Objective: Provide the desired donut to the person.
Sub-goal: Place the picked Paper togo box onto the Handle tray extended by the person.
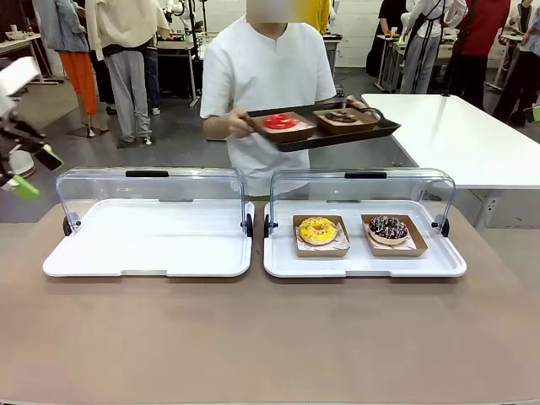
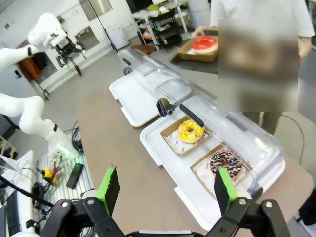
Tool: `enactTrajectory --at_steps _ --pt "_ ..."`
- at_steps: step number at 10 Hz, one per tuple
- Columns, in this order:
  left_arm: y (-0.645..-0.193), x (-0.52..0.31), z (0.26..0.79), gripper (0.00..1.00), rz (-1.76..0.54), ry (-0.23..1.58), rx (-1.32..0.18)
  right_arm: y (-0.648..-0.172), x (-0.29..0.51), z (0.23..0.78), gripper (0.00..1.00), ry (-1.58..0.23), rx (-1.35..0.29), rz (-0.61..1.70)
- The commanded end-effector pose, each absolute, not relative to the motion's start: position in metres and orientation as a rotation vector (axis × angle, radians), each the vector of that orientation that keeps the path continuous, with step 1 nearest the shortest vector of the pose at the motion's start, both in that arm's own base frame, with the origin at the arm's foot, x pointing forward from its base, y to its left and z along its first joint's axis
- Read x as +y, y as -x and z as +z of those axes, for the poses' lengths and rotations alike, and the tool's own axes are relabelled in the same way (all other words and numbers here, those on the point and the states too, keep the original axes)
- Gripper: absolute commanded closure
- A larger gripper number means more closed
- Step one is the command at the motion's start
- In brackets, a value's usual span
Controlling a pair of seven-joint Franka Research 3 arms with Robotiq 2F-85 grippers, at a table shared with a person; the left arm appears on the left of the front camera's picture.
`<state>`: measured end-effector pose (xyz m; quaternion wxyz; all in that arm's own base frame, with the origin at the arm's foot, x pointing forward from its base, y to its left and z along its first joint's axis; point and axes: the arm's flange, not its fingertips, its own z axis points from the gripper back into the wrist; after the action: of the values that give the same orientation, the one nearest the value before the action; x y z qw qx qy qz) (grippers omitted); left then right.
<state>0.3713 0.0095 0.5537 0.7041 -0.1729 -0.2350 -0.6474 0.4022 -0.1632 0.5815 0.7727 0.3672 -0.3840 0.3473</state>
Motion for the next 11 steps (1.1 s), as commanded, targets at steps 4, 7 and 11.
enactTrajectory --at_steps 4,7,11 --pt "-0.399 0.078 0.510 0.00 -1.295 0.703 -0.869 -0.402 -0.161 0.581 0.00 -0.797 -0.829 0.755" --pt "-0.377 0.104 0.475 0.00 -1.116 0.576 -0.941 -0.402 -0.161 0.581 0.00 -0.797 -0.829 0.755" --pt "-0.358 0.122 0.470 0.00 -1.073 0.570 -0.935 -0.402 -0.161 0.581 0.00 -0.797 -0.829 0.755"
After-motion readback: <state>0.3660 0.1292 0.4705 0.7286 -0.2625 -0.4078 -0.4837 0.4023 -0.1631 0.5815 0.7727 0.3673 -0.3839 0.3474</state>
